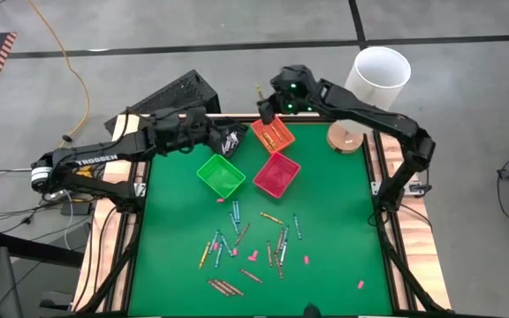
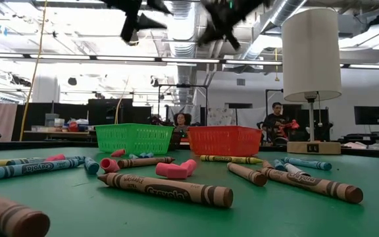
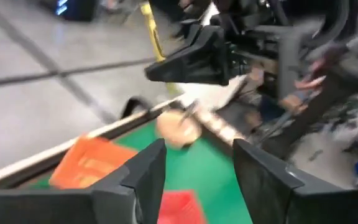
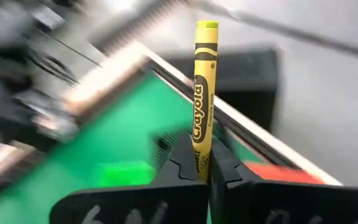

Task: Sort crayons
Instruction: Put the yellow crayon into the bin

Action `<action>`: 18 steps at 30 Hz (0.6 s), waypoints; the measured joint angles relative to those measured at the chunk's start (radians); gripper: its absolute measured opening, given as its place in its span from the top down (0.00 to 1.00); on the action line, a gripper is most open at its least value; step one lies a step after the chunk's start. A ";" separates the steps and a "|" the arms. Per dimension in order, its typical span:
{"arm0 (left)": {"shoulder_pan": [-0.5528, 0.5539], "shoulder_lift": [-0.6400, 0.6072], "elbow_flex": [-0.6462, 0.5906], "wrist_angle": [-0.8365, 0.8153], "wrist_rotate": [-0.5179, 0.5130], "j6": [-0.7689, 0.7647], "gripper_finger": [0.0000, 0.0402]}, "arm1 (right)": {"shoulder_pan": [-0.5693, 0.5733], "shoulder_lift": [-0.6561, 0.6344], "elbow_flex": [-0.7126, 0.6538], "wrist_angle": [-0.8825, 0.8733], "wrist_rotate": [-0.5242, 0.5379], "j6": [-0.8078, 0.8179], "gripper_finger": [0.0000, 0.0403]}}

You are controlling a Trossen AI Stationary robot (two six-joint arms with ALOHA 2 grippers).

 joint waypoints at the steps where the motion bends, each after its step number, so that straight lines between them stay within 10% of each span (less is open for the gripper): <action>1: 0.000 0.000 0.000 -0.033 -0.006 -0.002 0.56 | -0.015 0.016 -0.001 -0.040 0.008 -0.004 1.00; 18: -0.016 0.001 0.000 -0.330 0.021 -0.091 0.56 | -0.059 0.349 -0.002 -0.266 0.003 -0.062 0.98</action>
